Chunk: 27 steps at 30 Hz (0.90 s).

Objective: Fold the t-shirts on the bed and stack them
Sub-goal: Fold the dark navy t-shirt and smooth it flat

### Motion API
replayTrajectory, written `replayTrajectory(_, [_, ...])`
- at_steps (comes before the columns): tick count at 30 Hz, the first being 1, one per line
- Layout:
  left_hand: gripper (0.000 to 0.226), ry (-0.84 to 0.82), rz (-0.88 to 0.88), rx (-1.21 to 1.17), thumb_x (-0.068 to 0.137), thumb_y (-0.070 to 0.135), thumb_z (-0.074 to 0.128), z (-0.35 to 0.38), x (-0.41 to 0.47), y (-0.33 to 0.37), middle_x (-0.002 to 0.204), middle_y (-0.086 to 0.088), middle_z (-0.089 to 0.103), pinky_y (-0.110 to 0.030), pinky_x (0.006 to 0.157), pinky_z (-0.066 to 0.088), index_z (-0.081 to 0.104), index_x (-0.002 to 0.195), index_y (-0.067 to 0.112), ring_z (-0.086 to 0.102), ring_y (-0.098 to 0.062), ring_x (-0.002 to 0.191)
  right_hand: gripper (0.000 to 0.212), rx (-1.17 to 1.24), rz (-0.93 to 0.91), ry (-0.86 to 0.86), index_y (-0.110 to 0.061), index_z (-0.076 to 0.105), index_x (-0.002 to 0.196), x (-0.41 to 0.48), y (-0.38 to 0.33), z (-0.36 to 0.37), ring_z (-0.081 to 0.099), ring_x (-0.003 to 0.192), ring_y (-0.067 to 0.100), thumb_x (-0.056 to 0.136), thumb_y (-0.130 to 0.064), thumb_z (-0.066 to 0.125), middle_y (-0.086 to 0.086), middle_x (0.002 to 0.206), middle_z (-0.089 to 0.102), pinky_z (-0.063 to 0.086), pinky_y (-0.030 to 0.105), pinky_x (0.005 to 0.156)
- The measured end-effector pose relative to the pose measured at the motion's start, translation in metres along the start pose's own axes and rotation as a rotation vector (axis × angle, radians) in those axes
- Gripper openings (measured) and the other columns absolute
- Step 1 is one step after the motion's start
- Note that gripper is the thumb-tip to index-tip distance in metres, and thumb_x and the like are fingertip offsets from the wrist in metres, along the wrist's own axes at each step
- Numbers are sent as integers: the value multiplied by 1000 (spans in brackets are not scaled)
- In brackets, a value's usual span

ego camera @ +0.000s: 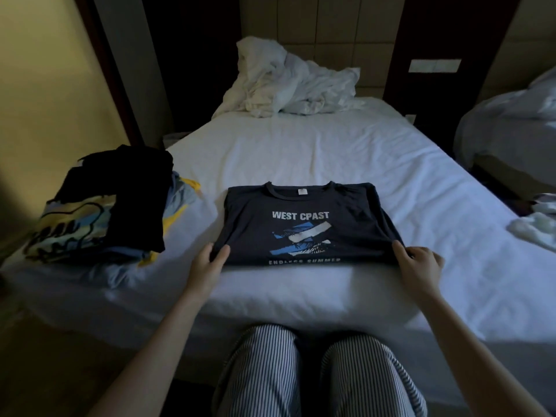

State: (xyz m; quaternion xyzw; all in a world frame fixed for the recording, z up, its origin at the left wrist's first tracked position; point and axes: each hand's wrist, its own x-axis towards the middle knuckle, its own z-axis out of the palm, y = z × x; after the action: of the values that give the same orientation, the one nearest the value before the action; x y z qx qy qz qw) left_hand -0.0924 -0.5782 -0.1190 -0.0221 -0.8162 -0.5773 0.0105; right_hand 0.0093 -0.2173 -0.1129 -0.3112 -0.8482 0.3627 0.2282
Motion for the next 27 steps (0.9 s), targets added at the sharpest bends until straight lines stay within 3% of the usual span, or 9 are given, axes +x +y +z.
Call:
replayTrajectory(4, [32,32,-112,-186,99,16,47,-24,-1,4,116,-12,54,-34,83,47,49,124,-3,55,-27,109,49,-145,75,-87,-18,54,56,-12,1,-16,38,110,29,90,-52,48,5,70,51,28,36,85])
replayTrajectory(8, [13,-27,-267,-343,95,7,53,-29,-15,-4,99,-10,55,-19,49,52,52,105,-1,61,-15,62,36,-181,-16,-45,-20,58,70,-32,17,-13,36,115,27,91,-47,49,4,97,49,31,39,99])
replayTrajectory(12, [13,-5,-336,-465,89,-2,59,-26,-17,11,83,-7,51,-22,56,46,52,83,9,50,-16,70,30,-91,-7,6,-14,56,66,-31,11,-16,48,100,35,83,-39,54,9,78,57,34,34,78])
replayTrajectory(14, [18,27,-418,-562,88,-5,58,-30,-11,20,77,-7,46,-18,45,42,51,78,8,45,-15,66,23,4,-1,36,-10,54,67,-29,0,-24,52,90,36,76,-32,52,7,65,52,35,37,70])
replayTrajectory(16, [21,24,-518,-594,90,-3,55,-31,-11,16,72,-6,41,-14,35,36,49,74,8,40,-13,61,9,5,45,39,-9,57,88,-35,3,-23,47,107,35,80,-14,54,10,80,57,37,39,83])
replayTrajectory(17, [21,16,-537,-572,91,-1,55,-29,-14,11,71,-7,41,-15,35,35,49,73,8,39,-13,60,20,-36,39,40,-10,58,102,-40,12,-20,42,117,34,83,-10,52,15,97,59,34,39,92])
replayTrajectory(21, [8,6,-498,-564,90,9,60,-16,-34,6,82,-4,53,-25,52,41,56,96,11,50,-16,69,52,-199,-243,69,-18,54,128,-63,41,-7,34,129,30,80,-21,33,9,133,49,22,40,106])
replayTrajectory(24, [36,15,-496,-690,88,13,64,-17,-35,15,117,-4,55,-28,64,43,53,123,12,53,-23,103,59,-184,-315,27,-28,48,135,-59,32,-15,23,139,24,78,-29,32,4,147,37,9,35,111])
replayTrajectory(27, [36,40,-535,-907,93,7,56,-15,-37,19,140,-9,45,-28,92,43,50,129,6,42,-25,131,65,-441,-418,-156,-42,30,142,-56,31,-13,9,144,17,81,-56,13,-10,155,21,-2,28,111])
